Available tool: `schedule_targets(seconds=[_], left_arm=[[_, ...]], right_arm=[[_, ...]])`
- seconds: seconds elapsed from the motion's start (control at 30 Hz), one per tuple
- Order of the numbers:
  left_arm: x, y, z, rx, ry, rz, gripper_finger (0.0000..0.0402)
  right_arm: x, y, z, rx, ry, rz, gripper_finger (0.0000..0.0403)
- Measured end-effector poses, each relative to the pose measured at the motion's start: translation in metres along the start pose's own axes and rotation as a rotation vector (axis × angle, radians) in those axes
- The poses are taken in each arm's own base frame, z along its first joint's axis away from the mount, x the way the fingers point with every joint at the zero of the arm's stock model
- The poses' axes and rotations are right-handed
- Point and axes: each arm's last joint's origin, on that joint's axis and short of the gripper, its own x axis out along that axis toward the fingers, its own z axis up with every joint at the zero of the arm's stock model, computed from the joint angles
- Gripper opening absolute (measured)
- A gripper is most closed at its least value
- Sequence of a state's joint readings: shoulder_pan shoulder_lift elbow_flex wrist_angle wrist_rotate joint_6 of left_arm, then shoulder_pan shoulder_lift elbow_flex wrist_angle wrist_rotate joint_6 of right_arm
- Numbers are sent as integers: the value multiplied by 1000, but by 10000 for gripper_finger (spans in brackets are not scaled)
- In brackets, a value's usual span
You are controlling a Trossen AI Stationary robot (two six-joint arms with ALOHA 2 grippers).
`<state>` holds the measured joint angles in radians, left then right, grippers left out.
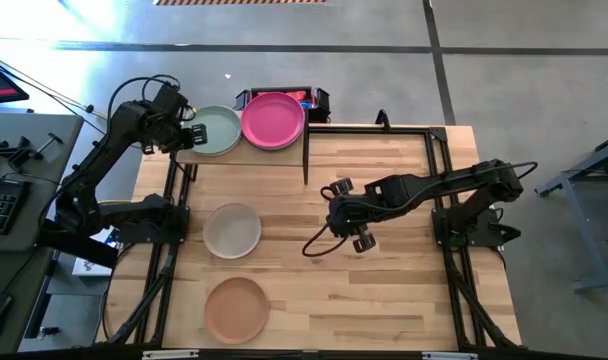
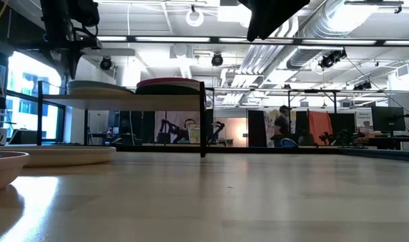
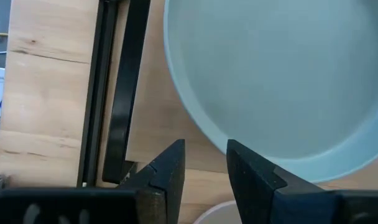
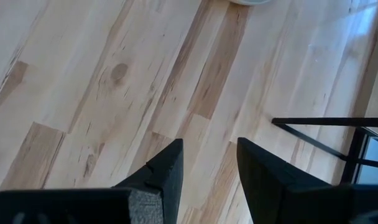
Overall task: Place and stack plates onto a shelf
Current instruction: Stack the light blue plate on the light pink plate on the shelf
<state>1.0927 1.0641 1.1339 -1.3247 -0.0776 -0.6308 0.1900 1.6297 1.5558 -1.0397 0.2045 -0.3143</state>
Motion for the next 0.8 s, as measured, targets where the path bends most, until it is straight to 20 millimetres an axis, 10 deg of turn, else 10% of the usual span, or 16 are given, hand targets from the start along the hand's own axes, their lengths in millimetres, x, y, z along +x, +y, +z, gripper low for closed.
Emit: schedule_targets(seconds=[0.8], left_arm=[[12, -6, 6, 30, 61, 19, 105]], right_arm=[[1, 0, 2, 4, -21, 4, 128]])
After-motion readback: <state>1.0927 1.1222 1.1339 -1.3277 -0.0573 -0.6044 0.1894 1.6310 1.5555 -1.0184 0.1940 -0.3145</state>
